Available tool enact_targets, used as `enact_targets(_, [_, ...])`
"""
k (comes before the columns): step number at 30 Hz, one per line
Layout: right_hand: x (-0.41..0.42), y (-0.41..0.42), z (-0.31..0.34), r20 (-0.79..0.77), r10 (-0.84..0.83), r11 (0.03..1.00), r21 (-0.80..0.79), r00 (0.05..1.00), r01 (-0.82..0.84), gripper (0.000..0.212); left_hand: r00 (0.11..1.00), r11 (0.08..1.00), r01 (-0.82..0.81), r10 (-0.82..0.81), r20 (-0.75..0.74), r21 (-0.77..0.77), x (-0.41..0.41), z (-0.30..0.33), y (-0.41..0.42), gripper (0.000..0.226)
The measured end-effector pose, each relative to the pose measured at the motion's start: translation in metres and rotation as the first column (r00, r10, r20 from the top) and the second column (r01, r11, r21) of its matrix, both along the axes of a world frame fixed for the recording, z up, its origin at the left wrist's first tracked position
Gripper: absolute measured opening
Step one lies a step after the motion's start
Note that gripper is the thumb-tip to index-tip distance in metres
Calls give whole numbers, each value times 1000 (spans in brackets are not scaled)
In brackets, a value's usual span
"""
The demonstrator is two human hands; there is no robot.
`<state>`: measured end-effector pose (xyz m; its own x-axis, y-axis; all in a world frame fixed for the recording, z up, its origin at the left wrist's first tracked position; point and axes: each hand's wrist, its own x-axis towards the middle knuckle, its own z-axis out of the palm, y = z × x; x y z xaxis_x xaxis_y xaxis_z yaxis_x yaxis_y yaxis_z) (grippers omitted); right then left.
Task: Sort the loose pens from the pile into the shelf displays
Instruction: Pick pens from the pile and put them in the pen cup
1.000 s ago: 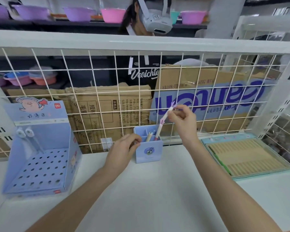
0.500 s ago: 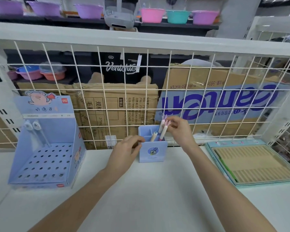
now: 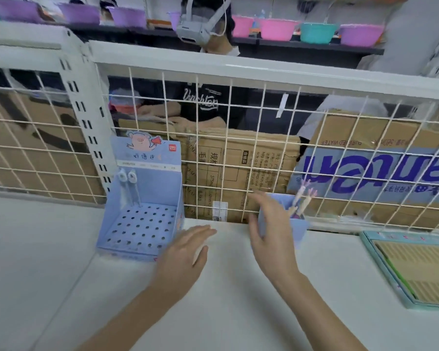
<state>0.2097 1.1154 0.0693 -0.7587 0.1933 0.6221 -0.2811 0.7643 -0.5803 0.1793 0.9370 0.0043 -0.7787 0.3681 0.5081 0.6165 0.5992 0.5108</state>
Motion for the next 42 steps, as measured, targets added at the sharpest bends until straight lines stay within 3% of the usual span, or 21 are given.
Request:
enact_targets(4, [-17, -81, -22, 120, 188, 971, 124, 975, -203, 40, 987, 989, -138, 141, -70, 47, -7, 5, -70, 36])
enact_targets(7, [-27, -151, -32, 208, 268, 922, 229, 941, -313, 42, 950, 961, -276, 273, -152, -3, -5, 4, -140, 34])
enact_targets(14, [-47, -308, -43, 287, 427, 768, 385, 857, -511, 63, 816, 821, -569, 555, -161, -50, 17, 0, -304, 38])
enact_targets(19, [-57, -414, -51, 350, 550, 664, 368, 759, -651, 61, 722, 719, -691, 690, -53, -75, 44, 1, -408, 38])
enact_targets(22, [-63, -471, -52, 466, 571, 578, 356, 676, -734, 58, 651, 650, -748, 758, 45, -129, 60, -1, -464, 37])
enact_targets(26, [-75, -531, -55, 517, 595, 537, 314, 616, -783, 56, 565, 567, -808, 823, 64, -158, 71, -1, -522, 37])
enact_targets(31, [-103, -571, -60, 543, 602, 530, 277, 586, -802, 53, 534, 544, -819, 839, 105, -180, 54, -3, -560, 38])
enact_targets(34, [-131, -593, -66, 571, 579, 590, 199, 582, -782, 46, 529, 538, -819, 842, 100, -200, 28, -4, -579, 37])
enact_targets(42, [-205, -652, -79, 588, 558, 723, 2, 585, -691, 36, 618, 600, -729, 784, 60, -330, -66, 0, -633, 38])
